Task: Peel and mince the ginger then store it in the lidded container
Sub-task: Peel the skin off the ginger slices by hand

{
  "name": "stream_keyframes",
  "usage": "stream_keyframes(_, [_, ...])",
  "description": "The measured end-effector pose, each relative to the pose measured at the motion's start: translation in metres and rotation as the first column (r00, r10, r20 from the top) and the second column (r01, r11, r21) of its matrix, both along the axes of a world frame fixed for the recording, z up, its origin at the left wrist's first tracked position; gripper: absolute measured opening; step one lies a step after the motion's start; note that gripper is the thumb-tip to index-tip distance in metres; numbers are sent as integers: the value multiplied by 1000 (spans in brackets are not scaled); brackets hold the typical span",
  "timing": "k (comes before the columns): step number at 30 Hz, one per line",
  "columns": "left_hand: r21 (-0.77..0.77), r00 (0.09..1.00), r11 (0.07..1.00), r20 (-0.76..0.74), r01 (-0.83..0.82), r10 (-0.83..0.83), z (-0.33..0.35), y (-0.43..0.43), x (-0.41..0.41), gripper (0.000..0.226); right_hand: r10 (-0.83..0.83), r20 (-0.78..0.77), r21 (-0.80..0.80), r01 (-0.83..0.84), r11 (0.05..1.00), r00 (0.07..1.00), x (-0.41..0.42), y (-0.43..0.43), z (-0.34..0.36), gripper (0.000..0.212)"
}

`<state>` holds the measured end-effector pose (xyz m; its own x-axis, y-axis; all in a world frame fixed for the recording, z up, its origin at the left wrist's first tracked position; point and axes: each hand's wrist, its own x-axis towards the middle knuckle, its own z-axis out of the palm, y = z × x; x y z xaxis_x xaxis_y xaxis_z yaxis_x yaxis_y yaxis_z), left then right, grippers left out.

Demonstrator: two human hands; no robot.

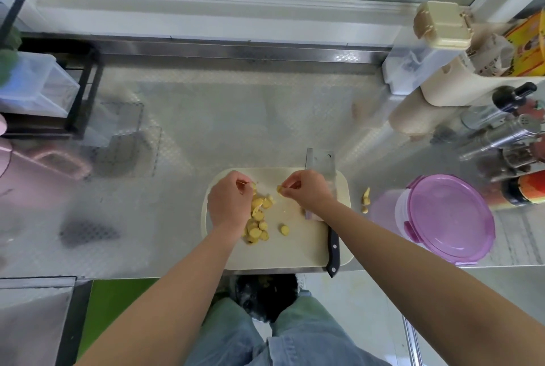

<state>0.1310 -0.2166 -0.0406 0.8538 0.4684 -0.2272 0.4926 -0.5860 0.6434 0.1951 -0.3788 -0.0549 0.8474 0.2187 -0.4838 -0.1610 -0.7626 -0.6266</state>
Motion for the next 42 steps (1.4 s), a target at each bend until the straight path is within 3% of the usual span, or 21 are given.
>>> stream_keyframes(3, [136,996,988,-45,77,-71,-12,15,6,10,11,30,-76,-9,997,999,3,8,-8,6])
stream_keyframes(8, [166,964,952,-110,258,-242,-23,20,17,17,157,208,-205,-114,972,965,2,12,-7,18])
stream_keyframes(11, [189,947,930,-123,316,-297,-25,19,20,17,263,339,-114,-238,964,903,0,12,-1,19])
stream_keyframes(14, [189,944,927,-125,325,-305,-23,19,22,13,512,229,-120,-497,859,828,-7,18,2,18])
stream_keyframes(16, [173,945,932,-136,317,-296,-22,20,24,10,587,168,-182,-561,808,792,-10,22,-1,24])
stream_keyframes(19, [103,955,957,-147,273,-257,-22,23,26,9,556,190,-208,-521,828,809,-13,27,-6,22])
stream_keyframes(24, [-14,973,981,-122,195,-196,-24,32,26,4,456,159,-122,-441,889,876,-10,24,-12,16])
stream_keyframes(29, [49,950,954,-122,294,-287,-24,31,26,14,383,150,-63,-378,924,911,0,16,-7,18])
stream_keyframes(33, [153,942,929,-78,336,-328,-20,26,26,21,184,145,67,-196,978,972,8,2,0,21])
stream_keyframes(37, [119,945,939,-84,324,-315,-18,21,25,15,-63,85,135,51,989,994,20,-9,2,14])
stream_keyframes(42, [87,904,901,-103,424,-416,-19,17,22,14,49,66,39,-52,998,997,20,-1,-6,14])
